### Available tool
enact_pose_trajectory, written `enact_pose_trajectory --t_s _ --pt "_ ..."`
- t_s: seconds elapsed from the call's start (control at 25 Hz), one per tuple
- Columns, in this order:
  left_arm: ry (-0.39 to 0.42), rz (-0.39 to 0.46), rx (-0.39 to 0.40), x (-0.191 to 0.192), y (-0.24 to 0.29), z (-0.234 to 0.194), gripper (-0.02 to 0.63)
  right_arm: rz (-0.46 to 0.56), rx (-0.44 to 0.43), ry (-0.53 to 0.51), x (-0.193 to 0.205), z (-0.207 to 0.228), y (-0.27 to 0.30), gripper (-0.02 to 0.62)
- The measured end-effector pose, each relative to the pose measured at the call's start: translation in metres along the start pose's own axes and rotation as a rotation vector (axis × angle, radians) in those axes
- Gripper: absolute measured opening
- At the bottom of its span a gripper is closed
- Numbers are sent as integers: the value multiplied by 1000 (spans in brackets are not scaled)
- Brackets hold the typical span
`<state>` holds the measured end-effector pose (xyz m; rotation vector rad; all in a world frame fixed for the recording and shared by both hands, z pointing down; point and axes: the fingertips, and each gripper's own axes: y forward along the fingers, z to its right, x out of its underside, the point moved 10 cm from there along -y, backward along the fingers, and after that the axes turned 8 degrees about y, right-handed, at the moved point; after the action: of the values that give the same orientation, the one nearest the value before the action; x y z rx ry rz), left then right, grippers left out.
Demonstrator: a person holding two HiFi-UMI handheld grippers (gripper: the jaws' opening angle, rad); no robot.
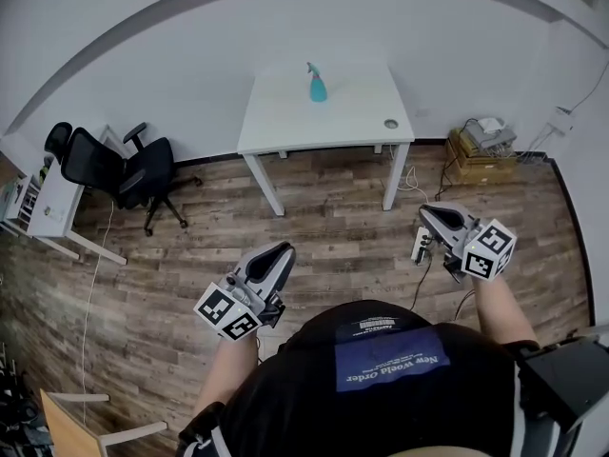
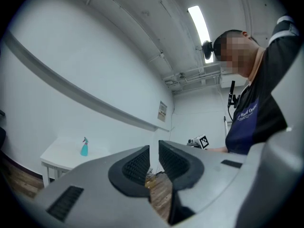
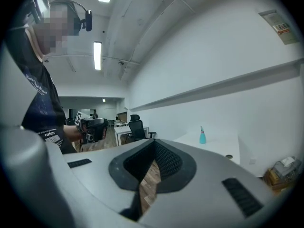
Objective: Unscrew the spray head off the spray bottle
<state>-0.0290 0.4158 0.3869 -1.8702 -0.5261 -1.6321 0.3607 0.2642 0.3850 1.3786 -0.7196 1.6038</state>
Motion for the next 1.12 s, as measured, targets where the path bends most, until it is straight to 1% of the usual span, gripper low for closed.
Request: enact_pose_trajectory --t_s 0.12,0.24,0.4,0.56,0.8,0.96,1.12 --pt "-16 5 6 6 5 -25 52 -3 14 6 -1 10 18 -6" --pt "-22 13 25 7 7 -59 52 -3 26 2 -7 13 48 -6" --pt "-18 10 54 -4 6 -117 52 9 37 5 -21 13 95 -6" --pt "8 15 88 -19 1 -174 52 28 62 6 -34 9 138 -6" --pt "6 19 133 -26 -7 -246 52 54 97 27 -43 7 193 -6" --pt "-5 25 132 -23 -15 -287 52 73 116 38 -45 11 221 -5" --pt "-25 31 118 -19 -14 -314 52 62 108 48 -47 19 242 -5"
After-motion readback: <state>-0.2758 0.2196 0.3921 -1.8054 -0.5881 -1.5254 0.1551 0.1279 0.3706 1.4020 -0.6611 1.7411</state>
